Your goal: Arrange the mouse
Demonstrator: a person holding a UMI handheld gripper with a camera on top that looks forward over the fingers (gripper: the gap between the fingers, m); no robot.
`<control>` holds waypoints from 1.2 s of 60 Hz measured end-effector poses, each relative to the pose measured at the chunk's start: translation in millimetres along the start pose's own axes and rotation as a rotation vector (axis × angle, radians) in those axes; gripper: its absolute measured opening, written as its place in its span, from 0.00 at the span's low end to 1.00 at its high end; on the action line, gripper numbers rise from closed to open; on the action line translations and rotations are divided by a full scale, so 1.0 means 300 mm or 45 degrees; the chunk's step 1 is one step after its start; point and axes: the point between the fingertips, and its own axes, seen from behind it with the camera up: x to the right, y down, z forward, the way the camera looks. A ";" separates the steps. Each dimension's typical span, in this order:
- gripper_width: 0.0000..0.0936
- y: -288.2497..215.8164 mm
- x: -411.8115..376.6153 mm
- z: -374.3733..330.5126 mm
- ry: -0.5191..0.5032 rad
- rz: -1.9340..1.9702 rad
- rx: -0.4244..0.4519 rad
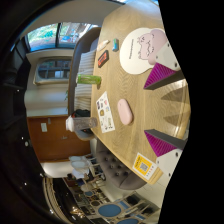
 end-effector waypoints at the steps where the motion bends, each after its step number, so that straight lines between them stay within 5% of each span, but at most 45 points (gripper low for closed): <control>1: 0.89 0.001 -0.012 0.019 -0.009 0.000 -0.009; 18: 0.90 0.053 -0.115 0.294 -0.017 0.022 -0.163; 53: 0.88 -0.135 -0.100 0.582 0.091 -0.004 -0.141; 57: 0.80 -0.148 -0.104 0.602 0.087 -0.010 -0.137; 61: 0.57 -0.159 -0.099 0.614 0.091 -0.011 -0.116; 72: 0.48 -0.161 -0.102 0.616 0.100 -0.043 -0.075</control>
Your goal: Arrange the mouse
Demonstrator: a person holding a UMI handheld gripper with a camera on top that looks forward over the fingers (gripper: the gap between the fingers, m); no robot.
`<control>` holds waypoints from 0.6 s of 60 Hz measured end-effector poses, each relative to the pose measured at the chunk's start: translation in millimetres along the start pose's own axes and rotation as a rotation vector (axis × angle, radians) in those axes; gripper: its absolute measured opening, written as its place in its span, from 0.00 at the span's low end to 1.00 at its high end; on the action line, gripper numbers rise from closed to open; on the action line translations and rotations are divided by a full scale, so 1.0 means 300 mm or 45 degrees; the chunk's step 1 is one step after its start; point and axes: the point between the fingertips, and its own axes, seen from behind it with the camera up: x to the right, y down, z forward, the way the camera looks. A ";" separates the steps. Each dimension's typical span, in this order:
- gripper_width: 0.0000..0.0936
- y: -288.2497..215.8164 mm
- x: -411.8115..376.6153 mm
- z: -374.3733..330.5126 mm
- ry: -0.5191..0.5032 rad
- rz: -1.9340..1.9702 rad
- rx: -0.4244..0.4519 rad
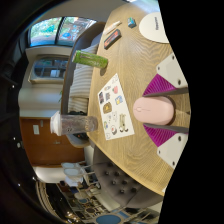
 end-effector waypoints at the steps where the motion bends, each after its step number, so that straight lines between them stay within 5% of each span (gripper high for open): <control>1: 0.46 -0.001 -0.001 -0.002 -0.003 0.003 0.001; 9: 0.43 -0.019 -0.013 -0.049 -0.072 -0.007 0.018; 24: 0.43 -0.392 0.383 -0.516 0.095 0.039 0.435; 28: 0.43 -0.375 0.561 -0.585 0.216 0.046 0.447; 36: 0.43 -0.150 0.859 -0.563 0.364 0.144 0.292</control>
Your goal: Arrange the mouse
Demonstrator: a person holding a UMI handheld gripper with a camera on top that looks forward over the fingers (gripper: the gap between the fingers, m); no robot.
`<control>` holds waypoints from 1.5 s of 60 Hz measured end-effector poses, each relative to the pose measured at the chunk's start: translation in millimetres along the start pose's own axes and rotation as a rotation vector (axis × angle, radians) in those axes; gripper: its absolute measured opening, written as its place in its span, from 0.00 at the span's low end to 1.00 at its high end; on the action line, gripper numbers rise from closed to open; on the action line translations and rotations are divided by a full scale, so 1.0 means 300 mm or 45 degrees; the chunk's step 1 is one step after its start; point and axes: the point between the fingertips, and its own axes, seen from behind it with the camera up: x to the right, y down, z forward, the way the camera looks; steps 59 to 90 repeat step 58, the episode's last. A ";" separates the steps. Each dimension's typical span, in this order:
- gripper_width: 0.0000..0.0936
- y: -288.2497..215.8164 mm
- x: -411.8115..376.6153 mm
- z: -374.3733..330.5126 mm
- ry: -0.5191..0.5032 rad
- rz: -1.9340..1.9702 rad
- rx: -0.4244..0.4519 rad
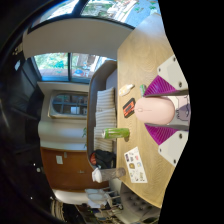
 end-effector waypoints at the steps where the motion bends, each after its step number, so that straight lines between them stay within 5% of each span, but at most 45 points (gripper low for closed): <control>1: 0.43 0.032 0.028 0.013 0.012 0.007 -0.028; 13: 0.43 0.388 0.153 0.132 -0.007 0.077 -0.296; 24: 0.49 0.428 0.144 0.148 -0.039 0.063 -0.323; 29: 0.60 0.432 0.144 0.147 -0.065 0.034 -0.332; 33: 0.96 0.412 0.169 0.131 -0.060 -0.010 -0.296; 35: 0.89 0.399 0.180 0.109 -0.059 -0.021 -0.277; 50: 0.91 0.298 0.187 -0.201 -0.263 0.154 -0.121; 58: 0.91 0.293 0.302 -0.378 -0.244 0.141 -0.069; 90: 0.91 0.293 0.302 -0.378 -0.244 0.141 -0.069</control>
